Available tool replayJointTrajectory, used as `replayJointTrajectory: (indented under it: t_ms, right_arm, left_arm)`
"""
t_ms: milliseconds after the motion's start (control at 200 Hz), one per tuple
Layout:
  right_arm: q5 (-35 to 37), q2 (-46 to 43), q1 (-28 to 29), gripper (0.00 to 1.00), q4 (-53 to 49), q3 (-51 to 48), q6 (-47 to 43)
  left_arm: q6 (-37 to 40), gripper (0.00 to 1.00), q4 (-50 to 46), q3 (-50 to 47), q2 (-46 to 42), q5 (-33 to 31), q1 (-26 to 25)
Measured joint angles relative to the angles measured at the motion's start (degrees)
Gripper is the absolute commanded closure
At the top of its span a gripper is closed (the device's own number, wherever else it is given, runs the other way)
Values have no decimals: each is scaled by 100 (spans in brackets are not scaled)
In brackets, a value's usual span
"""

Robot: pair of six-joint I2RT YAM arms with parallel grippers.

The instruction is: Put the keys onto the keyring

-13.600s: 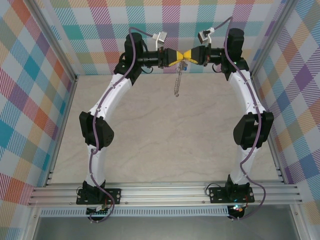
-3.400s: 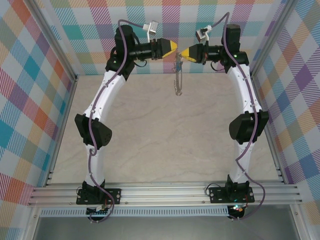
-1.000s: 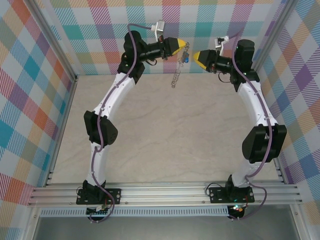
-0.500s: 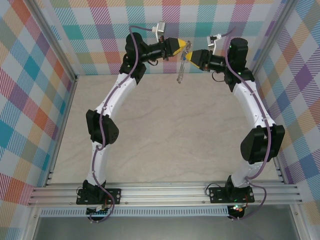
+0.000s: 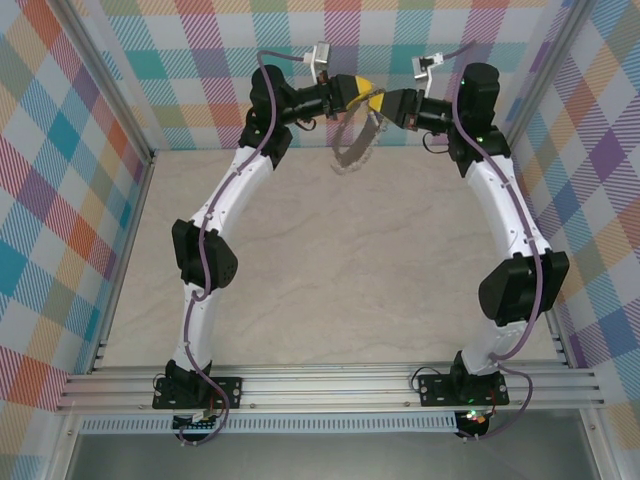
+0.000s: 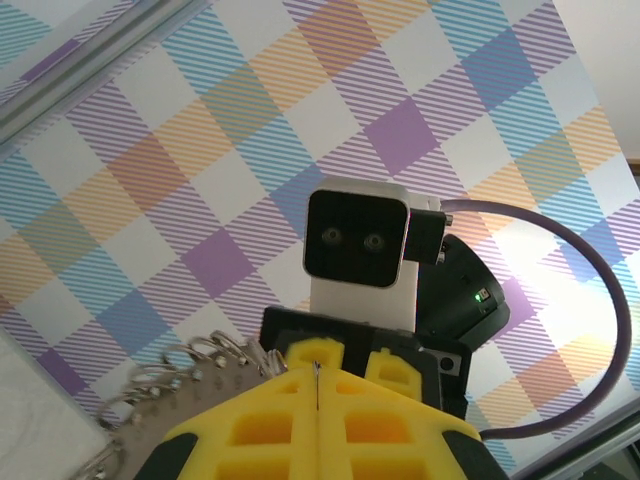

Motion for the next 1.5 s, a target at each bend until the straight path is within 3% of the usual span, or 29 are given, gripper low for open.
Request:
replayJointTrajectory:
  t_ms: [90, 195, 305, 780, 1190, 1499]
  right_arm:
    - [-20, 76, 68, 88, 0, 24, -9]
    - [-44, 133, 72, 57, -98, 28, -2]
    - [-66, 144, 66, 47, -271, 66, -111]
    - [98, -63, -612, 53, -308, 129, 199]
    - [577, -212, -527, 53, 675, 129, 1213]
    - [540, -166, -310, 54, 820, 260, 1338]
  left_arm:
    - [0, 100, 2, 0, 0, -13, 0]
    - [-2, 100, 2, 0, 0, -28, 0]
    - [0, 100, 4, 0, 0, -50, 0]
    - [120, 100, 79, 42, 13, -15, 7]
    - [2118, 100, -1220, 363, -46, 0, 7]
    - [2605, 100, -1075, 361, -122, -168, 4]
